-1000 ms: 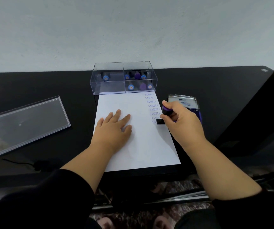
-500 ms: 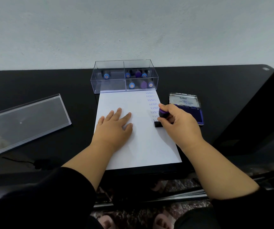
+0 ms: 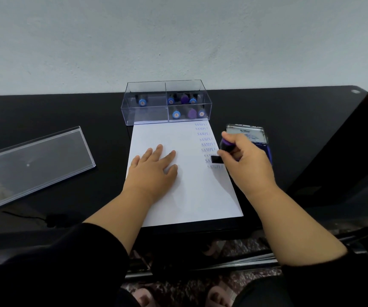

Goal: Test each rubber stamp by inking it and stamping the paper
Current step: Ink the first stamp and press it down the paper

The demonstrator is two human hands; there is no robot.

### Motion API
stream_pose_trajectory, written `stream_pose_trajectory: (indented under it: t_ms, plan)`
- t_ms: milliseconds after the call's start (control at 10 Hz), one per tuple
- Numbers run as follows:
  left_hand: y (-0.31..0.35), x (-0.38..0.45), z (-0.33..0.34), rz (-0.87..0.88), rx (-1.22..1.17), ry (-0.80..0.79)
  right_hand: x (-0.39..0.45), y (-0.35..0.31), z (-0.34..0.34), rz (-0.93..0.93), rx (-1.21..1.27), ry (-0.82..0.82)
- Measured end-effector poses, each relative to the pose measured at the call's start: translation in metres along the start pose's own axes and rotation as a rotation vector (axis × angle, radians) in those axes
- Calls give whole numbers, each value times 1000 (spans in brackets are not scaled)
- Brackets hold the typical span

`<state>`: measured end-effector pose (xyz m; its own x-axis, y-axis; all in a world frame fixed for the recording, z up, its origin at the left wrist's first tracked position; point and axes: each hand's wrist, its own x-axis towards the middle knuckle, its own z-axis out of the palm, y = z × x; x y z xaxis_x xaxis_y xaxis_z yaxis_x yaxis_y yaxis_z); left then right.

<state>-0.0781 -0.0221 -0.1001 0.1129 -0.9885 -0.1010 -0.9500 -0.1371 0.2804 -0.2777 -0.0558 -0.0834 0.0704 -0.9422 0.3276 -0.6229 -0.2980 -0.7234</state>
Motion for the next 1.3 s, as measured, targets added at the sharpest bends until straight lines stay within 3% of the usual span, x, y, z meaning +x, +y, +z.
stream_pose_trajectory:
  t_ms: [300, 1300]
  plan:
    - [-1, 1, 2, -4, -2, 6, 7, 16, -24, 110, 127, 146]
    - [0, 0, 0, 0, 6, -3, 8, 17, -26, 134, 132, 137]
